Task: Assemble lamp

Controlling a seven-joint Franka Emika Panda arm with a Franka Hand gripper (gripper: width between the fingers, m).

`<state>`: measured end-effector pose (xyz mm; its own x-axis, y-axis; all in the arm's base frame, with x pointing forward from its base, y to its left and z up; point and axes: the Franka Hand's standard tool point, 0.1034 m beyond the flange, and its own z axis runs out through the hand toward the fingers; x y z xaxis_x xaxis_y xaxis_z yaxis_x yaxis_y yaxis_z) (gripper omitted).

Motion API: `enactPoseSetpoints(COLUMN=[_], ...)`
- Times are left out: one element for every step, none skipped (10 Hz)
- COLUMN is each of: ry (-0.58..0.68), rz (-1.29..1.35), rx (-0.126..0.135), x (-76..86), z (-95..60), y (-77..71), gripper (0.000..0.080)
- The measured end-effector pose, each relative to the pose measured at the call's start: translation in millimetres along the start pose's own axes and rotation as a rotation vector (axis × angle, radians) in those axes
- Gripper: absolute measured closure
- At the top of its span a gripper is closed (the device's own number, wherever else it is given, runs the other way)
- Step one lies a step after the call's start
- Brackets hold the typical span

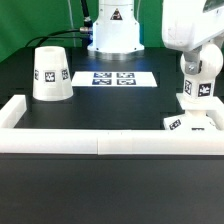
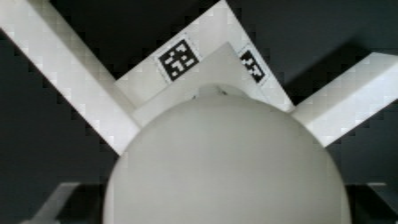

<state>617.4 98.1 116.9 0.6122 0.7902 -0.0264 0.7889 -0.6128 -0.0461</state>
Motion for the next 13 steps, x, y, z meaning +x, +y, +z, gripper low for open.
enactPoseSetpoints(ry=[0.002,0.003,0.006,0.011,0.013,0.017,0.019,0.020,0.021,0.022,0.023,0.023,0.024], rz=[0.048,0.134,0.243,0.328,0.413,0.505,0.571,0.644,0.709,0.749,0.852,0.909,0.909], rx=[0.002,0.002,0.002,-0.001,-0.001,0.004,0.004,0.002,0.001,0.000,-0.001,0.000,-0.001], x=[0.1,0.0,0.5,1.4,2.0,3.3,2.8,2.0,1.0,0.8,-0.4,-0.8,-0.9], z=[0.0,0.0,-0.2,-0.5,-0.7,-1.3,-2.0,-3.4,-4.5,-5.1,-6.2,-6.4,-6.5], y=[0.0,0.3,0.7,1.1,1.0,0.0,0.9,2.4,3.9,4.6,6.3,6.8,6.9], gripper=[0.0223,0.0223,0.0223,0.0223,0.0222,0.0222,0.0222,0.0220,0.0220,0.0220,0.0220,0.0220,0.0220])
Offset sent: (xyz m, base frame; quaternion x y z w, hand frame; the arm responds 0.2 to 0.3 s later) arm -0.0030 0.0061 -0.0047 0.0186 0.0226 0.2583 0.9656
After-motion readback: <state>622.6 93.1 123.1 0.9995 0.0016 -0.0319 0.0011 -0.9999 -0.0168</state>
